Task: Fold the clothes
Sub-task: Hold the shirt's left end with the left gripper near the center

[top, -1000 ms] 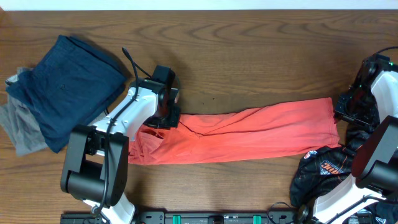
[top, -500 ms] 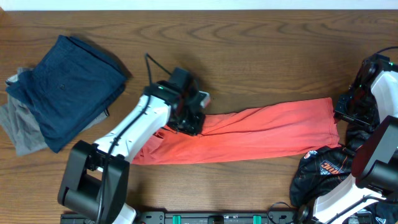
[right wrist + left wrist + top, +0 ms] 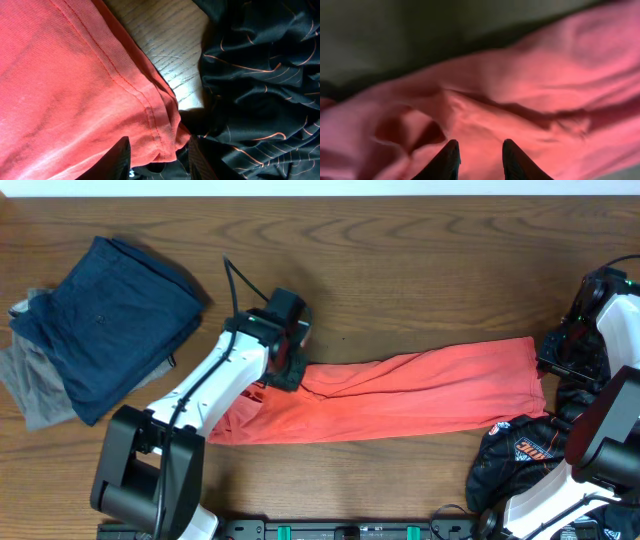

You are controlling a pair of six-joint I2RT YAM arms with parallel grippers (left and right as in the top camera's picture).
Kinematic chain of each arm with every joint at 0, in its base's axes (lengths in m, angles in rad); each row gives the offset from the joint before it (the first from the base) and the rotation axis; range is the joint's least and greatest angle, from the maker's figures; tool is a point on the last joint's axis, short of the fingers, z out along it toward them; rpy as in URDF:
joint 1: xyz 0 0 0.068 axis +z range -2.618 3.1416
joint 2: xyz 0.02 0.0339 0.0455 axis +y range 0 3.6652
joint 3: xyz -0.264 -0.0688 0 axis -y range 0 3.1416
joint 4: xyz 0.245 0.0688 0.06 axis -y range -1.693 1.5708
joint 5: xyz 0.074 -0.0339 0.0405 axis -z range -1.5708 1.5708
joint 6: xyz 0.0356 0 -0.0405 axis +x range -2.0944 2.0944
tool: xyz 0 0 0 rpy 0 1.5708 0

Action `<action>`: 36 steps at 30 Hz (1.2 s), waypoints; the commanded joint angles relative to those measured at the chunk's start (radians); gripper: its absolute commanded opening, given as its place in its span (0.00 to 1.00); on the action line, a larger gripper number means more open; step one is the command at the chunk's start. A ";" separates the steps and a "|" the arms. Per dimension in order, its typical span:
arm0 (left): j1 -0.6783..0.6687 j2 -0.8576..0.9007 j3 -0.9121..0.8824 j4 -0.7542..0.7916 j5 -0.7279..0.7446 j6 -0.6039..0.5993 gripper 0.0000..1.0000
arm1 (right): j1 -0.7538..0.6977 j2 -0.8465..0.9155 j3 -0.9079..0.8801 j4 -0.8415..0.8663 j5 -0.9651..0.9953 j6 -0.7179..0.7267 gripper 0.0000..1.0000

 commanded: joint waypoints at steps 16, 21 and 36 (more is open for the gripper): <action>0.050 0.068 -0.058 0.090 -0.061 0.011 0.30 | -0.008 -0.019 -0.005 -0.004 -0.005 -0.007 0.37; 0.050 0.068 -0.058 0.100 -0.030 0.005 0.21 | -0.008 -0.019 -0.005 -0.004 -0.005 -0.007 0.37; 0.049 0.047 -0.044 0.069 0.111 -0.003 0.06 | -0.008 -0.019 -0.005 -0.004 -0.005 -0.007 0.36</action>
